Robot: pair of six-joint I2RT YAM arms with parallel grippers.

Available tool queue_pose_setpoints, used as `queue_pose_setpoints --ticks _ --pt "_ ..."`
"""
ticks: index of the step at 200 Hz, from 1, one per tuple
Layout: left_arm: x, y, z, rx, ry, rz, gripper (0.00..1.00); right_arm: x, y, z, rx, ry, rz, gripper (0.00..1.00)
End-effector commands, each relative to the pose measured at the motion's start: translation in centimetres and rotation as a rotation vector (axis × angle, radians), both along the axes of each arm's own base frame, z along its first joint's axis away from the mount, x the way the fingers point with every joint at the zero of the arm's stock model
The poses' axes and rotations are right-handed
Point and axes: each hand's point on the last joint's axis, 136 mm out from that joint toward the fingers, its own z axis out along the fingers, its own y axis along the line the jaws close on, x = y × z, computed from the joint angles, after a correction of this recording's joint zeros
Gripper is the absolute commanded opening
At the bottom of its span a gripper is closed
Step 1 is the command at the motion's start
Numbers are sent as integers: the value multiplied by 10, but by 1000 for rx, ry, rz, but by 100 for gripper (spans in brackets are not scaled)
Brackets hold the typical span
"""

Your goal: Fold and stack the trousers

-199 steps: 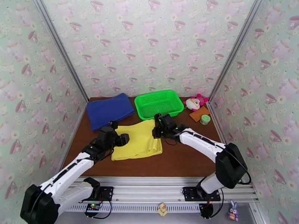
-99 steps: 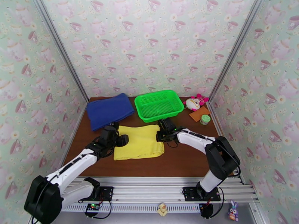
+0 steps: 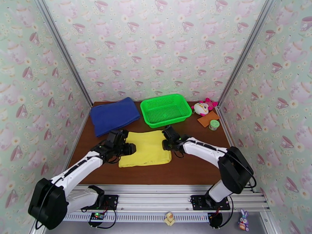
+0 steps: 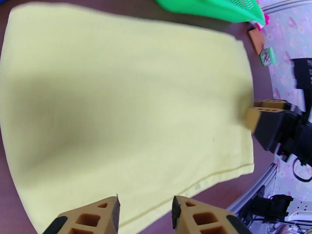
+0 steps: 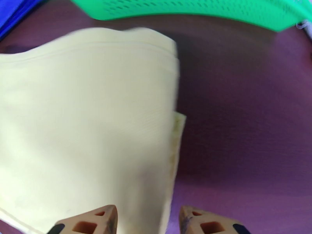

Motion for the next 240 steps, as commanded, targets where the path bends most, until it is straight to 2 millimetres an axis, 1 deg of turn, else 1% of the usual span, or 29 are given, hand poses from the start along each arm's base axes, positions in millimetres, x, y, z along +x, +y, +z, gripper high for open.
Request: queue_pose_setpoints --ticks 1,14,22,31,40,59,84,102,104,121,130,148,161,186,200,212,221,240 --pt "-33 9 -14 10 149 21 39 -17 27 37 191 3 27 49" --pt "-34 14 -16 20 144 38 39 -36 51 31 329 110 90 49" --pt "-33 16 -17 25 140 47 40 -48 62 25 395 178 119 48" --pt "-33 17 -19 28 140 52 40 -58 67 16 438 237 128 46" --pt "-33 19 -20 35 143 57 40 -67 67 8 462 274 126 46" --pt "-32 22 -27 52 153 66 40 -72 51 -14 434 298 75 49" --pt "-35 26 -46 76 217 78 41 -71 31 -51 430 373 -4 49" --pt "-43 36 -62 122 267 108 42 -75 14 -78 361 423 -69 48" --pt "-43 40 -65 142 265 120 42 -76 12 -81 354 427 -77 48" --pt "-51 53 -81 198 294 155 43 -77 -4 -95 295 438 -131 48" --pt "-54 55 -89 199 309 161 43 -78 -12 -100 254 438 -148 48" --pt "-58 57 -99 195 328 183 43 -77 -24 -102 202 429 -170 48" --pt "-59 57 -103 194 333 192 42 -78 -32 -102 167 421 -181 48" --pt "-59 62 -105 225 344 203 42 -79 -45 -101 113 408 -202 48" --pt "-60 63 -105 225 340 208 42 -78 -52 -96 78 399 -211 48" --pt "-58 64 -103 218 324 216 43 -75 -59 -88 35 381 -224 48" --pt "-56 64 -99 209 306 223 43 -70 -64 -78 13 354 -233 49" --pt "-44 62 -82 195 252 217 43 -57 -69 -53 -15 283 -239 50"
